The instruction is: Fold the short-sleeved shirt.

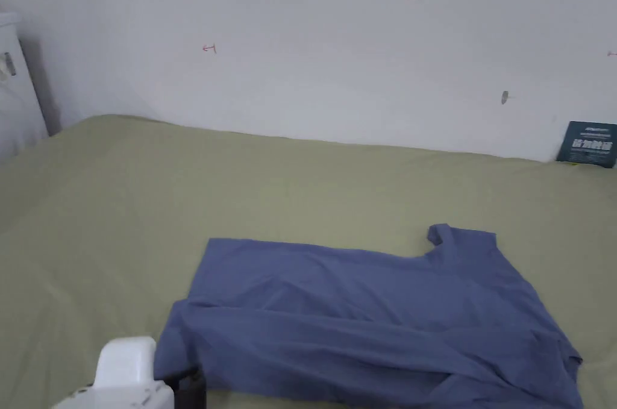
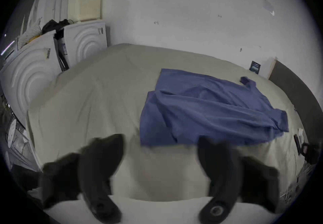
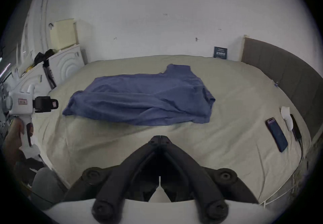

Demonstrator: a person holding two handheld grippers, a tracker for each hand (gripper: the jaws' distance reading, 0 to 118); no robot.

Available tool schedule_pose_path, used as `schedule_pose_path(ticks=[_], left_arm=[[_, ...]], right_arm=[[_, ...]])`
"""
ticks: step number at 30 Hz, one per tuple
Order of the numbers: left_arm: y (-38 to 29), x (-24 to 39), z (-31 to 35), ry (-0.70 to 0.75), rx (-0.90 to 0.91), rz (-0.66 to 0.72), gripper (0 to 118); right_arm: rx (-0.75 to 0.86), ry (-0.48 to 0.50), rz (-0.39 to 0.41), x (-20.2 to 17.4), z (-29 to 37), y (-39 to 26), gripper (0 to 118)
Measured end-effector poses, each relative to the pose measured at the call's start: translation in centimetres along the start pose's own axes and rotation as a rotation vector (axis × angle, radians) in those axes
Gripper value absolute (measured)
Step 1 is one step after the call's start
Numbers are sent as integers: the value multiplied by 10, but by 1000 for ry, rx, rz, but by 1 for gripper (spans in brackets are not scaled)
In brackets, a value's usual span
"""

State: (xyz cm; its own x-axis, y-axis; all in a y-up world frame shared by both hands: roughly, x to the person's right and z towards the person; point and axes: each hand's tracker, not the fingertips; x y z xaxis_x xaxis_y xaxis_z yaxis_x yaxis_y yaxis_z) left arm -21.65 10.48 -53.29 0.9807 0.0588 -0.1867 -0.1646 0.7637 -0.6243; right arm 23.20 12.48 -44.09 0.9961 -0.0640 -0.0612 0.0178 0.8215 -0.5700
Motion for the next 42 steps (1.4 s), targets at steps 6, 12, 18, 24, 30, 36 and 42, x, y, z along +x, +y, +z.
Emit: schedule_pose_path(ticks=[6,12,18,24,30,36,42], left_arm=[[11,11,-94,12,-220,-74,67],[9,3,-66,-133,-146,-7,9],[10,14,-67,-97,-174,-106,9],[10,11,-65,-111,-190,-75,9],[11,13,-69,-110,-207,-87,9],[14,7,-64,-133,-198,-80,9],[25,2,-38,-166,-144,-112,9]], right_arm=[[-41,-94,-69,43,-22,4,5],[-127,-128,-109,80,-73,3,71],[-213,-139,96,80,-144,8,71],[-143,-48,41,91,-161,30,71],[-258,18,-189,111,-177,38,9],[-166,35,-149,96,-140,33,9],[-140,55,-150,87,-96,39,9]])
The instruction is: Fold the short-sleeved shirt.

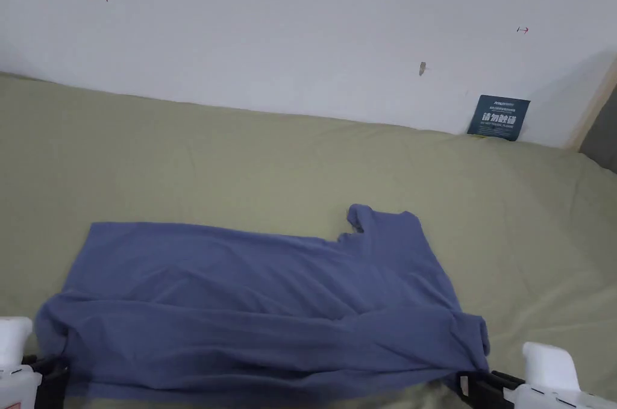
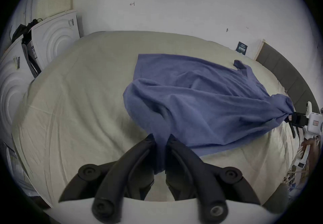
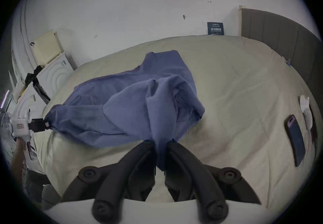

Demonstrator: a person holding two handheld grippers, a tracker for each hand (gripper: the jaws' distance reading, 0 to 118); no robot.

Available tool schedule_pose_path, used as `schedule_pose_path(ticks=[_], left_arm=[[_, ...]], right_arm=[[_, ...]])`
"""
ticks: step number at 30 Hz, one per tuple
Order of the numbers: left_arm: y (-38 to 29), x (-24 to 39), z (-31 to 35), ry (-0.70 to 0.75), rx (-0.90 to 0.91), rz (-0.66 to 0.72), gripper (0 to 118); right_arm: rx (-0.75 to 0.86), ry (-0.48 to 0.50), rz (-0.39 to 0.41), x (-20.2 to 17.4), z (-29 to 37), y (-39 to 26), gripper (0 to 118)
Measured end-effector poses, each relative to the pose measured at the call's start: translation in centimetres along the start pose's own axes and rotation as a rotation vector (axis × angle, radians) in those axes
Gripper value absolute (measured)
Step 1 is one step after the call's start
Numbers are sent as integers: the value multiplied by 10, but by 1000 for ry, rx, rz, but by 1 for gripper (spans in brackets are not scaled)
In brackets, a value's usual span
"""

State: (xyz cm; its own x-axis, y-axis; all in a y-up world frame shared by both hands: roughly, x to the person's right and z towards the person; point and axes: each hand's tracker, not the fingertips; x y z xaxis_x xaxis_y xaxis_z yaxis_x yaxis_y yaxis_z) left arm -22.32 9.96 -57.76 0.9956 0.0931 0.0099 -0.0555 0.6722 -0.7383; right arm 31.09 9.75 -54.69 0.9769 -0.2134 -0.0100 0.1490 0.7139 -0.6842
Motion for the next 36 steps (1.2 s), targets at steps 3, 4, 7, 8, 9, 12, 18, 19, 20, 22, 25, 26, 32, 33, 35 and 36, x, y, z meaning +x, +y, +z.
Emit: schedule_pose_path(ticks=[3,4,7,8,9,12,18,19,20,22,25,26,32,33,35,36], left_arm=[[1,0,19,2,15,-20,9],[0,0,27,-1,16,-28,9],[-7,-2,48,-9,10,-52,9],[-10,-2,54,-11,2,-56,9],[-15,-3,61,-10,-8,-62,9],[-36,-5,81,-11,-52,-65,9],[-87,-13,102,-14,-152,-47,9],[-95,-14,103,-12,-168,-43,9],[-100,-15,103,-13,-181,-41,9],[-107,-14,104,-14,-228,-30,9],[-111,-13,105,-15,-241,-50,9],[-112,-12,104,-15,-242,-51,9],[-112,-23,127,-95,-138,-10,89],[-109,-25,138,-125,-108,4,89],[-99,-18,162,-100,-48,27,89],[-92,-13,174,-71,3,22,89]], right_arm=[[9,-14,26,-6,25,-5,9],[-6,-24,23,-7,34,-6,9],[-19,-31,42,-9,62,-14,9],[-28,-37,58,-10,69,-16,9],[-48,-47,79,-12,78,-19,9],[-124,-64,114,-13,101,-30,9],[-249,-71,195,-11,129,-58,9],[-275,-79,179,-8,130,-62,9],[-280,-79,169,-6,132,-65,9],[-314,-83,131,0,133,-71,9],[-354,-79,115,5,131,-80,10],[-353,-76,112,5,131,-81,10],[-236,-108,142,4,165,-63,58],[-188,-100,162,2,177,-59,58],[-81,-61,169,-9,205,-47,58],[-24,-48,162,-17,217,-41,58]])
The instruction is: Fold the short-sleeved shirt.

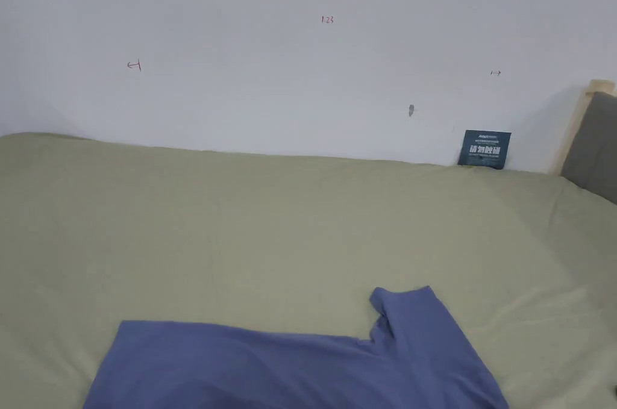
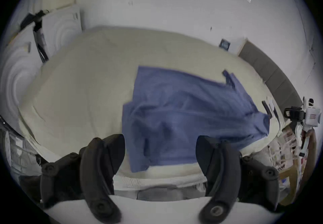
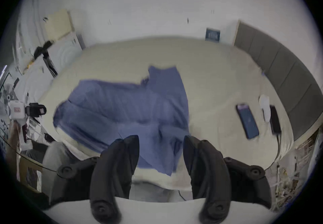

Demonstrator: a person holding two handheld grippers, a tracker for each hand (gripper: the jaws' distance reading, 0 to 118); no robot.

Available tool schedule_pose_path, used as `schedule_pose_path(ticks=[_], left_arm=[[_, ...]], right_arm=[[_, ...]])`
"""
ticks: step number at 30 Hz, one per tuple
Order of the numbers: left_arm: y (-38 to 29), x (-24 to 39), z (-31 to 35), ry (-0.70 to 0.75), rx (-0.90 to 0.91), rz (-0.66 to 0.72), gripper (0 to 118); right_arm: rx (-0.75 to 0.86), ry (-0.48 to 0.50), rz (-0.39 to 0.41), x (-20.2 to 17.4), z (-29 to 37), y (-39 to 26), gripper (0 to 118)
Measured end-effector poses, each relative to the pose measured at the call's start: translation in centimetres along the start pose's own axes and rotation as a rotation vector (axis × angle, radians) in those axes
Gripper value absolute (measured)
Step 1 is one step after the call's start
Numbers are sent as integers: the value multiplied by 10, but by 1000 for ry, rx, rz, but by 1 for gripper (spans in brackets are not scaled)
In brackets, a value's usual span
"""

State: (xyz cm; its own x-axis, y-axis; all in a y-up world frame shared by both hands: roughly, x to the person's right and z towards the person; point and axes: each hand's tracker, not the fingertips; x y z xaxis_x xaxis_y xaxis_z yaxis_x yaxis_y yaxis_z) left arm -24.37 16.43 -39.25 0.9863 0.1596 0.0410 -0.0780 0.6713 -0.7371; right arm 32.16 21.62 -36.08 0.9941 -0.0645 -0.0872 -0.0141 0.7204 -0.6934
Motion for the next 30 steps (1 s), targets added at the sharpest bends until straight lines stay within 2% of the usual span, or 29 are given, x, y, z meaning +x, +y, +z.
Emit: schedule_pose_path(ticks=[1,4,7,8,9,10,11,13,14,15,17,20,24,28,29,30], left_arm=[[6,9,9,5,49,-18,88],[18,44,30,24,195,-57,88],[11,82,40,31,301,-83,84],[5,94,41,15,290,-93,68],[-1,103,41,4,299,-109,40],[-9,114,41,-7,298,-139,6],[-16,122,39,-6,296,-157,0],[-36,137,33,5,276,-192,0],[-42,138,29,-19,239,-193,0],[-48,139,24,-68,189,-178,0],[-58,138,15,-105,149,-135,0],[-48,128,7,-70,129,-125,0],[16,90,-18,33,154,-70,0],[107,38,-81,-7,36,7,0],[126,28,-104,5,-30,-2,2],[141,23,-124,27,-48,-7,17]], right_arm=[[55,17,-1,-9,10,5,58],[234,-13,-7,-45,24,10,58],[311,-26,-2,-85,20,-2,55],[297,-16,-2,-98,18,-9,53],[290,17,0,-106,15,-15,39],[265,61,-13,-118,10,-24,11],[243,68,-13,-127,6,-29,1],[215,-19,-16,-146,-2,-46,1],[166,-7,-1,-152,-7,-52,1],[139,38,-11,-156,-14,-58,1],[111,59,-27,-158,-21,-62,1],[89,56,-42,-151,-29,-60,1],[101,36,-64,-134,-34,-44,1],[114,7,-76,-115,-46,-28,1],[112,3,-78,-110,-49,-23,1],[109,-4,-78,-105,-53,-20,1]])
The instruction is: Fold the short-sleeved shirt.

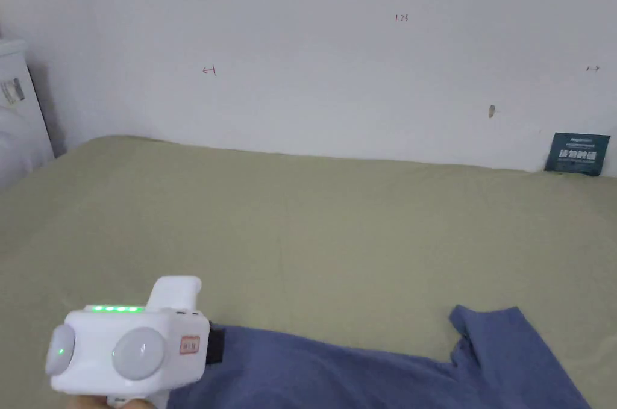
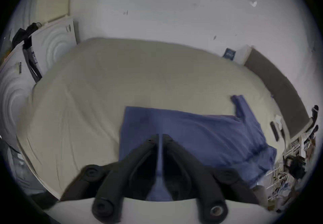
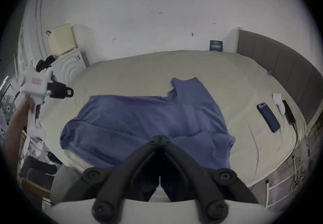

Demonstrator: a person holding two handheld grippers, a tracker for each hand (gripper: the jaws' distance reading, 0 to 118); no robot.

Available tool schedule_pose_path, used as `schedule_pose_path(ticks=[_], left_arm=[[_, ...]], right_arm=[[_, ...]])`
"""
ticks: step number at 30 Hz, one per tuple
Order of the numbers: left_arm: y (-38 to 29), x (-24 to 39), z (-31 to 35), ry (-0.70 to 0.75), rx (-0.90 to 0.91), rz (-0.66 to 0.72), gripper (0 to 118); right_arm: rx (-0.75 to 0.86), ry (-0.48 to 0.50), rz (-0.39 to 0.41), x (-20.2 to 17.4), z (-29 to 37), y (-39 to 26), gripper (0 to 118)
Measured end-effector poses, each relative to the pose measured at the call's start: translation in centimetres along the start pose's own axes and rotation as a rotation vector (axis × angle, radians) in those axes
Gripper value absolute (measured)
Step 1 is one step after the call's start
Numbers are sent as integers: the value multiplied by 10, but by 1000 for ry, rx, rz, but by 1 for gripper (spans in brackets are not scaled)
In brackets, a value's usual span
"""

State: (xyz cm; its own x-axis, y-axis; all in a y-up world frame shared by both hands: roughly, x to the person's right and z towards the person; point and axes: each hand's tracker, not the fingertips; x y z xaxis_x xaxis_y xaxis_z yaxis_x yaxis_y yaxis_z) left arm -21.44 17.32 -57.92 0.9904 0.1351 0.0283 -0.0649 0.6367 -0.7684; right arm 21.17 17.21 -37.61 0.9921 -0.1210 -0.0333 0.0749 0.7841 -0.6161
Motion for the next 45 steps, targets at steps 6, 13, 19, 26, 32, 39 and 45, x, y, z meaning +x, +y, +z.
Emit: schedule_pose_path(ticks=[6,13,19,26,32,39,45], left_arm=[[36,-19,-113,135,-220,-68,115],[14,-3,-139,120,-257,-84,2],[13,6,-117,63,-231,-221,4],[9,-2,-115,22,-244,-137,4],[8,-5,-120,14,-260,-136,4],[15,-6,-104,3,-239,-137,4],[23,-7,-38,-68,-143,-156,4]], right_arm=[[-45,-76,9,34,-30,21,1],[-94,0,10,89,-107,101,51],[-397,-38,3,144,-240,165,94],[-671,-145,-107,178,-306,161,94],[-714,-230,18,154,-308,148,34],[-603,-148,27,126,-267,168,0],[-469,-47,62,106,-171,188,0]])
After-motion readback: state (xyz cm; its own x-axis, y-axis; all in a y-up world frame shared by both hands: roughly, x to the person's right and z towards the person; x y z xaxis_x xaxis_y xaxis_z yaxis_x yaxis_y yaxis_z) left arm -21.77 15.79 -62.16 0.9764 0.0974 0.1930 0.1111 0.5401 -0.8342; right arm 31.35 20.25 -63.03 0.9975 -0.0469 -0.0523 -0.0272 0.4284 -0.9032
